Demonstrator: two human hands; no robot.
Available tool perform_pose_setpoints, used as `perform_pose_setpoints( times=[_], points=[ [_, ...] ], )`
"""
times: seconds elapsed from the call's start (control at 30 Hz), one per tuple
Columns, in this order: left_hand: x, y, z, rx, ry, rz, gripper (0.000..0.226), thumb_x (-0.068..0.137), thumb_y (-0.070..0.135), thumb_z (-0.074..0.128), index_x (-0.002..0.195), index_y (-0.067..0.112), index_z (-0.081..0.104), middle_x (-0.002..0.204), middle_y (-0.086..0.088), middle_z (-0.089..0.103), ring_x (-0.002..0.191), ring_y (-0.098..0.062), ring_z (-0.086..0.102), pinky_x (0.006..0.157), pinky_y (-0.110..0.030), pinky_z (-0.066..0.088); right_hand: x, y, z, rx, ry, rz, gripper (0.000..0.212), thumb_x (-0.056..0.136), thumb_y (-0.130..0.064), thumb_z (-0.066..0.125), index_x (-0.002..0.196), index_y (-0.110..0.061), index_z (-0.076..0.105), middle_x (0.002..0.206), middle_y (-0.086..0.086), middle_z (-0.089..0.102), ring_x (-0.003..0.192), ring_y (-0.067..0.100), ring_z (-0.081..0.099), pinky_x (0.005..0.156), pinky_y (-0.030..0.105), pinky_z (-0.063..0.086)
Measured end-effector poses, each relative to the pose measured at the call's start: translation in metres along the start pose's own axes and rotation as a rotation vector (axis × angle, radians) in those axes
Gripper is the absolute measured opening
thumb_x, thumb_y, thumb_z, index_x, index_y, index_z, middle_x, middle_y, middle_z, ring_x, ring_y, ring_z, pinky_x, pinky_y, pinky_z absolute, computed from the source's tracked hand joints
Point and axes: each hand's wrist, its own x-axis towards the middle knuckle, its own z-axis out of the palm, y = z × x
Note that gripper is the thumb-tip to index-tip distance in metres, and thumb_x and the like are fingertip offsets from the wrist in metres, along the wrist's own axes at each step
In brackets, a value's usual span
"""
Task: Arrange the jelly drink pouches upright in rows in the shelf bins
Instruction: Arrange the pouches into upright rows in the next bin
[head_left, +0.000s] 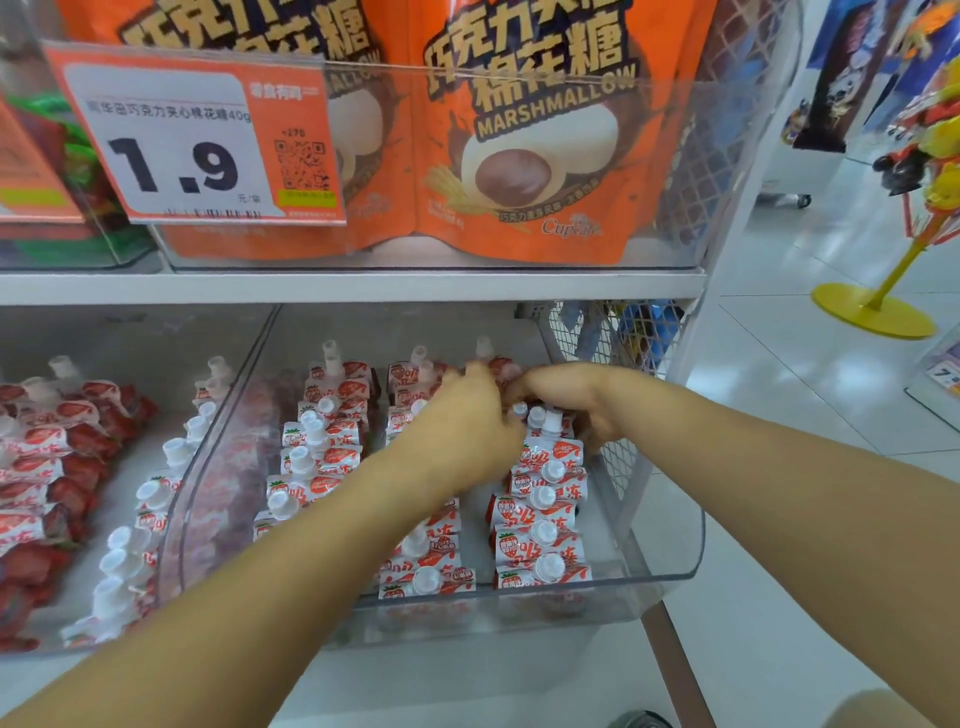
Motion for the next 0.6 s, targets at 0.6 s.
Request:
perform_pose_setpoints(
  times=[0.6],
  points=[
    [-0.051,0.023,0.014,-0.759,-0.28,-0.426,0.025,0.1,0.008,0.043,0.078,0.011,0.052,0.051,-0.005,0.059,0.045,-0.02,0.055,0.048,-0.023,0.046,-0.036,0.047,0.022,0.266,0.056,-0.082,0.051,0.09,-0.052,0.054,0.128,-0.02,0.061,0.124,0.014,0.068,0.114,0.038,0.063,0.098,0.068,0.042]
  ],
)
